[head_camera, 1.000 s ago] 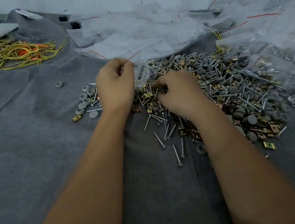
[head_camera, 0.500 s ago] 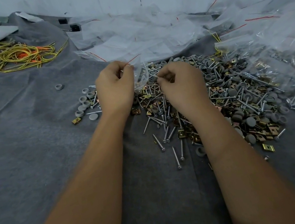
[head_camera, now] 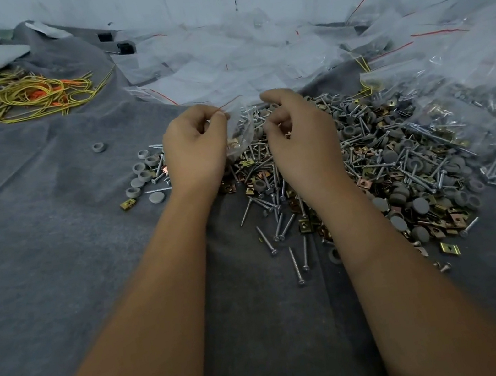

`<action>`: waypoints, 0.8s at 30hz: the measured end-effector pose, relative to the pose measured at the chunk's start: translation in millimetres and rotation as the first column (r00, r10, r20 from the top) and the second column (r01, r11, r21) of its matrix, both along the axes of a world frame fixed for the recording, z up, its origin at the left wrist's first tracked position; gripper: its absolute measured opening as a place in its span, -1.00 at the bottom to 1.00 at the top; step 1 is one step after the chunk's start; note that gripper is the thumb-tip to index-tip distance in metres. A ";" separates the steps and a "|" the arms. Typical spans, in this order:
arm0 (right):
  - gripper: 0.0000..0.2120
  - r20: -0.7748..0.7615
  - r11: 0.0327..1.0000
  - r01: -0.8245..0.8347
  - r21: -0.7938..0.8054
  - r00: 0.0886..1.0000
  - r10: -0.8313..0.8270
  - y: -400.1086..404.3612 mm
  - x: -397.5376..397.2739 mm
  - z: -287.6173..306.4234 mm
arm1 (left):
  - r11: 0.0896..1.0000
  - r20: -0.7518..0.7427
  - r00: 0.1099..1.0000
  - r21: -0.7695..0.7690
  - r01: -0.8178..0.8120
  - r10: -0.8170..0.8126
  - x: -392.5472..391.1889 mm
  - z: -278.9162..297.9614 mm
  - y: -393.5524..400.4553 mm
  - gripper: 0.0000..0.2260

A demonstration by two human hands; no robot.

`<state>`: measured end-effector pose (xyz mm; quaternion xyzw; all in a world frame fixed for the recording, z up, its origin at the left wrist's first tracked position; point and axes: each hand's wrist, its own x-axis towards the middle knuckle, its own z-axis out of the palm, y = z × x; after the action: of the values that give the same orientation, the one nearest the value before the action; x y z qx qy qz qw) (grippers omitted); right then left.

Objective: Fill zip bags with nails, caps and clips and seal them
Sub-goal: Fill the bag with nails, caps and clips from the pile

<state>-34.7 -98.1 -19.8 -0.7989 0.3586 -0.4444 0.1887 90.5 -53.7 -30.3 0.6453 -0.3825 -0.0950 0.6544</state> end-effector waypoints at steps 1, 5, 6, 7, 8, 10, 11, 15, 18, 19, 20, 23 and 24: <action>-0.69 0.013 1.000 0.027 0.015 1.000 -0.027 -0.7 -1.3 0.6 | 1.000 -0.014 1.000 -0.002 -0.014 0.014 0.8 0.4 -0.2 -0.85; -0.72 -0.137 0.989 0.080 0.122 0.989 -0.063 -3.3 -5.1 0.6 | 0.999 -0.067 0.997 -0.021 -0.044 0.043 2.0 0.8 0.2 -0.83; -0.70 -0.182 0.987 0.074 0.144 0.982 -0.047 -2.9 -5.4 0.7 | 0.999 -0.072 0.996 -0.023 -0.048 0.046 1.7 0.8 0.3 -0.82; -0.68 -0.217 0.985 0.062 0.159 0.976 -0.026 -2.2 -5.4 1.4 | 0.998 -0.076 0.996 -0.024 -0.052 0.050 1.4 1.1 0.3 -0.82; -0.66 -0.255 0.985 0.047 0.165 0.967 -0.003 -1.8 -5.5 2.2 | 0.998 -0.077 0.996 -0.025 -0.055 0.053 1.0 1.4 0.4 -0.82; -0.59 -0.385 0.987 0.022 0.161 0.922 0.043 -1.6 -5.3 2.7 | 0.998 -0.078 0.995 -0.022 -0.059 0.057 1.1 1.8 0.4 -0.83; -0.55 -0.470 0.988 0.020 0.156 0.881 0.056 -1.5 -5.4 2.6 | 0.998 -0.078 0.995 -0.022 -0.059 0.057 1.2 2.1 0.5 -0.83; -0.61 -0.591 0.990 0.036 0.137 0.805 0.053 -2.8 -6.2 -0.6 | 0.998 -0.084 0.995 -0.027 -0.058 0.055 1.1 2.6 0.5 -0.83; -0.71 -0.541 0.991 0.040 0.127 0.841 0.035 -4.5 -6.5 -1.0 | 0.998 -0.087 0.995 -0.018 -0.055 0.053 0.8 3.0 0.7 -0.83; -0.74 -0.529 0.993 0.040 0.115 0.848 0.028 -4.4 -6.7 -1.0 | 0.998 -0.088 0.995 -0.016 -0.055 0.053 0.7 2.9 0.6 -0.84; -0.77 -0.517 0.994 0.038 0.105 0.855 0.022 -4.4 -6.7 -1.1 | 0.998 -0.089 0.995 -0.016 -0.056 0.054 0.6 3.0 0.4 -0.83; -0.85 -0.472 0.996 0.032 0.086 0.882 0.012 -4.9 -6.3 -1.5 | 0.998 -0.093 0.994 -0.022 -0.062 0.059 -0.2 3.5 0.2 -0.83; -0.87 -0.451 0.995 0.037 0.089 0.893 0.007 -5.3 -6.3 -1.5 | 0.998 -0.092 0.994 -0.023 -0.061 0.058 -0.2 3.6 0.3 -0.83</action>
<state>-41.0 -103.4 -21.3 -0.8675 0.4193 -0.2312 0.1349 90.2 -53.4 -26.7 0.6430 -0.3339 -0.1002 0.6819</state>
